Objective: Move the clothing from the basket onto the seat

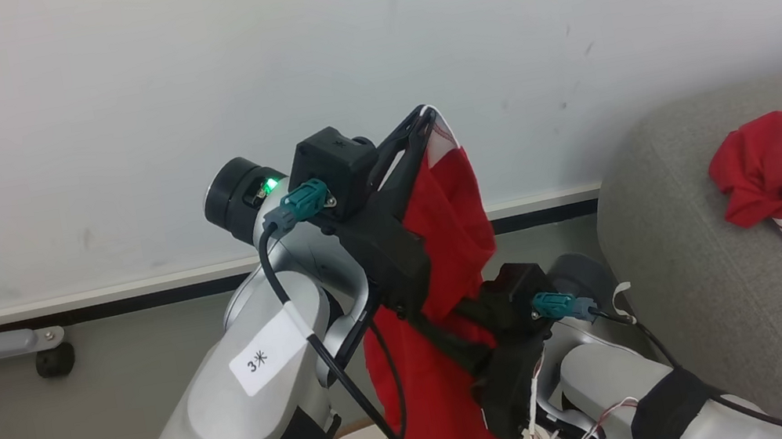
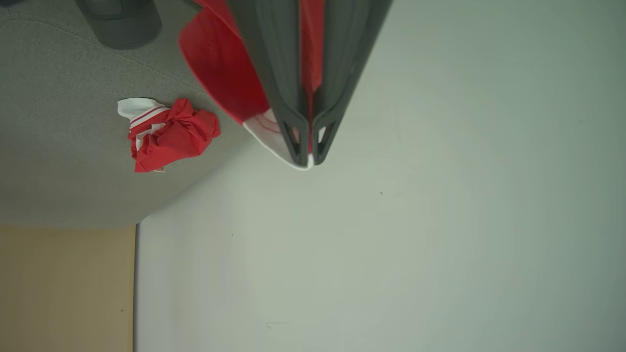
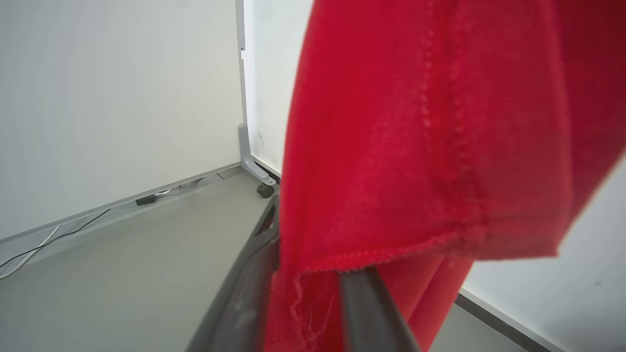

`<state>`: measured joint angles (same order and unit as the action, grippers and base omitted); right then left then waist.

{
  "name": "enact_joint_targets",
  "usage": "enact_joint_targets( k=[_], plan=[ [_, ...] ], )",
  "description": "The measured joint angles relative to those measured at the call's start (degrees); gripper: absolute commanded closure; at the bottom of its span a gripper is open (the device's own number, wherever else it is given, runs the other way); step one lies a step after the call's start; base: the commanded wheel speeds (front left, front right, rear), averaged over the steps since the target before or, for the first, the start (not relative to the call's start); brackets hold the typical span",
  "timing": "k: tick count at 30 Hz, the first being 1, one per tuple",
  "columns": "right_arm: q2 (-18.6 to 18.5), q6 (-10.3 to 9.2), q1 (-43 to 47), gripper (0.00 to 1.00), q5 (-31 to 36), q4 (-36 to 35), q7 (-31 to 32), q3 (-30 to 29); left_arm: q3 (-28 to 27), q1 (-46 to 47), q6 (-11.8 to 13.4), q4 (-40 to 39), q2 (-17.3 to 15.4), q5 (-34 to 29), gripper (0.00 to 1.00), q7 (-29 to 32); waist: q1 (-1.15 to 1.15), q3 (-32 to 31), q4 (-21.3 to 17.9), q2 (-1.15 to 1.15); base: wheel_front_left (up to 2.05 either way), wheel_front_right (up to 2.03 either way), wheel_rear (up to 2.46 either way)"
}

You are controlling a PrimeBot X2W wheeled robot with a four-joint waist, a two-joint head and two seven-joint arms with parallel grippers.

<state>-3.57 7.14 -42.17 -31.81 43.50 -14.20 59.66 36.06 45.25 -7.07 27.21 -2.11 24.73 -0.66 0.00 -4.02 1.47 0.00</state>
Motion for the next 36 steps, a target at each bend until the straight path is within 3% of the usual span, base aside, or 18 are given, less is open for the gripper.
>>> enact_joint_targets(
  k=[11, 13, 14, 15, 26, 36],
  plan=[
    [0.0, 0.0, -0.8, 1.0, -5.5, -0.2, 0.0, 3.4, -1.8, -0.5, 1.6, 1.1, -0.1, 0.7, 1.0, 0.1, 0.0, 0.7, -1.4, 0.0, 0.0, 0.0, 0.0],
    [0.0, 0.0, -0.9, 1.0, -6.2, -0.1, 0.0, 3.4, -2.4, -1.3, 2.1, 1.8, -0.5, 0.8, 0.59, -0.1, 0.0, 0.7, -2.2, 0.0, 0.0, 0.0, 0.0],
    [0.0, 0.0, -1.0, 1.0, -6.5, -0.1, -0.1, 3.4, -2.8, -1.8, 2.1, 2.1, -0.7, 1.0, 0.26, -0.3, 0.0, 0.8, -2.7, 0.0, 0.0, 0.0, 0.0],
    [0.0, 0.0, -1.0, 1.0, -6.9, 0.1, -0.1, 3.3, -3.4, -2.4, 2.4, 2.2, -1.0, 1.4, 0.0, -0.7, 0.0, 0.8, -3.1, 0.0, 0.0, 0.0, 0.0],
    [-0.8, 0.0, -2.2, 1.0, -8.0, 2.9, -0.1, -1.1, -5.7, -8.2, 3.1, 3.8, -3.4, 3.6, 0.0, -4.2, 0.0, 1.3, -9.3, 0.0, 0.0, 0.0, 0.0],
    [-8.7, -0.15, -2.1, 1.0, -7.2, -0.4, -0.1, -5.7, -4.6, -17.4, 3.0, 2.8, -3.3, 4.1, 0.0, -8.1, 0.0, 1.6, -15.0, 0.0, 0.0, 0.0, 0.0]
  ],
)
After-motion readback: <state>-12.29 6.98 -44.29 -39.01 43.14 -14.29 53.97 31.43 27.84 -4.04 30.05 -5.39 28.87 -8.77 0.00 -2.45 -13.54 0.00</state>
